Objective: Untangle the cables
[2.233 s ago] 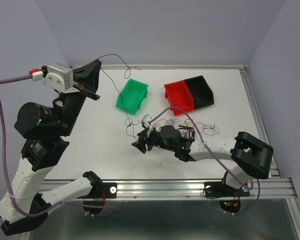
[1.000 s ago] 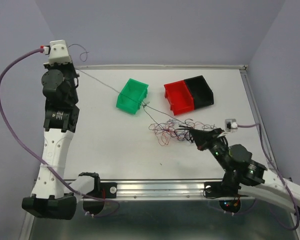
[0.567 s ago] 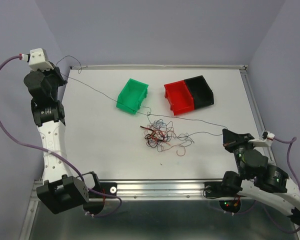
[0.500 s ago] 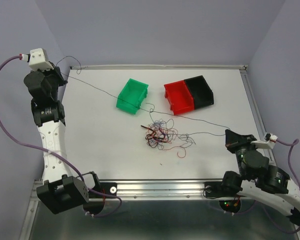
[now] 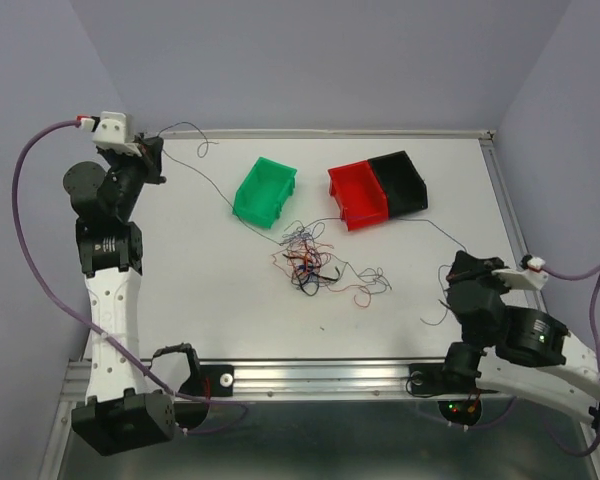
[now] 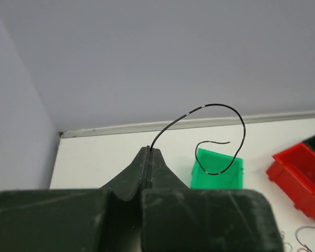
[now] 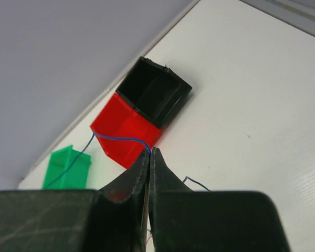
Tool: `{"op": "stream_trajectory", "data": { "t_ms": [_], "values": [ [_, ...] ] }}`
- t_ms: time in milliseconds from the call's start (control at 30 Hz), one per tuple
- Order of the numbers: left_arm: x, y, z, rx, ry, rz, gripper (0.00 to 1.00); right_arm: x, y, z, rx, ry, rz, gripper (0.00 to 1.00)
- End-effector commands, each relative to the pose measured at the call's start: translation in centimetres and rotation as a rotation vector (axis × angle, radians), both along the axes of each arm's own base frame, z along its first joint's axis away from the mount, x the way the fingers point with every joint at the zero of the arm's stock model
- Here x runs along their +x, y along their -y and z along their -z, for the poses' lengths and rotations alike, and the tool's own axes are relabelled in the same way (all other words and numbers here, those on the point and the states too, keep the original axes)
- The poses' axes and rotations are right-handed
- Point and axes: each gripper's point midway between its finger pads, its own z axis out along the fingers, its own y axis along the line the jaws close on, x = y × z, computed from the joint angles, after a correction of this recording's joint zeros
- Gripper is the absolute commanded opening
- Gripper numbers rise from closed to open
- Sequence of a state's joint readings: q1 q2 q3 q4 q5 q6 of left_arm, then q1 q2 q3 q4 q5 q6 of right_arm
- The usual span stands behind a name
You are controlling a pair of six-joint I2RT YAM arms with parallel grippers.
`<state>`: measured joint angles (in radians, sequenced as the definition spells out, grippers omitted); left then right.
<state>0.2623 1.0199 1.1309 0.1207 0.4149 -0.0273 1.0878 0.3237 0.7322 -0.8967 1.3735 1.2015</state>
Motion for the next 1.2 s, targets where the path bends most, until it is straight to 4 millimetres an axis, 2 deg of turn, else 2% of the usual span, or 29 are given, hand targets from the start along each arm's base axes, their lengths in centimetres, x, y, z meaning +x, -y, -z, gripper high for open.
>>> {"op": "stream_trajectory", "data": {
  "t_ms": [0,33,67,100,167,200,233,300,333,400,433,467,500,533,567,600,633,667,700,733,933,1167],
  "values": [
    [-3.5,6.5,-3.5,0.113,0.142,0.216,0.00,0.8,-1.4,-0.9,-0.092,-0.042,0.004,0.08],
    [-4.2,7.2,-3.9,0.113,0.150,0.236,0.00,1.2,-2.4,-0.5,-0.148,-0.076,-0.009,0.24],
    [-4.7,8.3,-4.1,0.112,0.153,0.277,0.00,1.3,-3.1,-0.4,-0.184,-0.105,-0.038,0.65],
    [-5.1,8.8,-4.3,0.111,0.155,0.299,0.00,1.5,-3.7,-0.6,-0.198,-0.120,-0.054,0.76],
    [-6.2,9.9,-5.3,0.110,0.162,0.350,0.00,2.2,-5.9,-0.3,-0.309,-0.170,-0.128,0.80],
    [-6.6,10.3,-5.7,0.099,0.163,0.371,0.00,2.5,-7.1,0.3,-0.363,-0.185,-0.176,0.86],
    [-7.4,10.7,-6.7,0.101,0.176,0.394,0.00,3.1,-10.1,-0.1,-0.410,-0.169,-0.302,0.91],
    [-8.4,11.0,-8.0,0.107,0.201,0.406,0.00,3.5,-12.6,-0.1,-0.430,-0.150,-0.400,0.97],
    [-9.2,11.2,-9.4,0.091,0.221,0.413,0.00,3.8,-14.1,-0.6,-0.409,-0.122,-0.439,0.98],
    [-10.1,11.4,-10.8,0.088,0.248,0.422,0.00,3.8,-17.6,0.2,-0.492,-0.119,-0.600,0.88],
    [-10.9,11.5,-12.3,0.083,0.274,0.423,0.00,3.9,-19.2,-0.3,-0.484,-0.082,-0.655,0.84],
    [-11.2,11.4,-13.0,0.078,0.286,0.417,0.00,3.5,-21.6,1.1,-0.530,-0.088,-0.773,0.81],
    [-11.7,11.3,-14.4,0.068,0.307,0.410,0.00,3.5,-23.4,0.5,-0.537,-0.034,-0.837,0.79],
    [-12.0,11.3,-15.1,0.064,0.320,0.408,0.00,3.0,-25.0,1.4,-0.537,-0.029,-0.913,0.79],
    [-12.2,11.4,-15.7,0.063,0.332,0.409,0.00,3.4,-25.6,1.7,-0.542,-0.025,-0.912,0.80],
    [-12.5,11.4,-16.3,0.062,0.344,0.409,0.00,3.3,-27.2,3.1,-0.565,-0.032,-0.970,0.80],
    [-12.8,11.4,-17.2,0.056,0.359,0.411,0.00,3.6,-28.5,2.6,-0.551,0.017,-0.987,0.81],
    [-12.9,11.4,-17.2,0.049,0.349,0.412,0.00,3.5,-29.4,2.9,-0.565,0.038,-1.018,0.81],
    [-13.0,11.5,-17.5,0.046,0.351,0.413,0.00,3.8,-30.4,4.0,-0.587,0.032,-1.040,0.82],
    [-13.3,11.5,-17.9,0.042,0.360,0.415,0.00,3.8,-31.6,3.0,-0.586,0.093,-1.067,0.83],
    [-13.8,11.6,-19.1,0.026,0.376,0.419,0.00,4.4,-35.9,3.5,-0.592,0.154,-1.150,0.84],
    [-13.9,11.4,-19.9,0.017,0.384,0.408,0.00,3.3,-37.1,3.2,-0.531,0.267,-1.211,0.83]
  ]
}}
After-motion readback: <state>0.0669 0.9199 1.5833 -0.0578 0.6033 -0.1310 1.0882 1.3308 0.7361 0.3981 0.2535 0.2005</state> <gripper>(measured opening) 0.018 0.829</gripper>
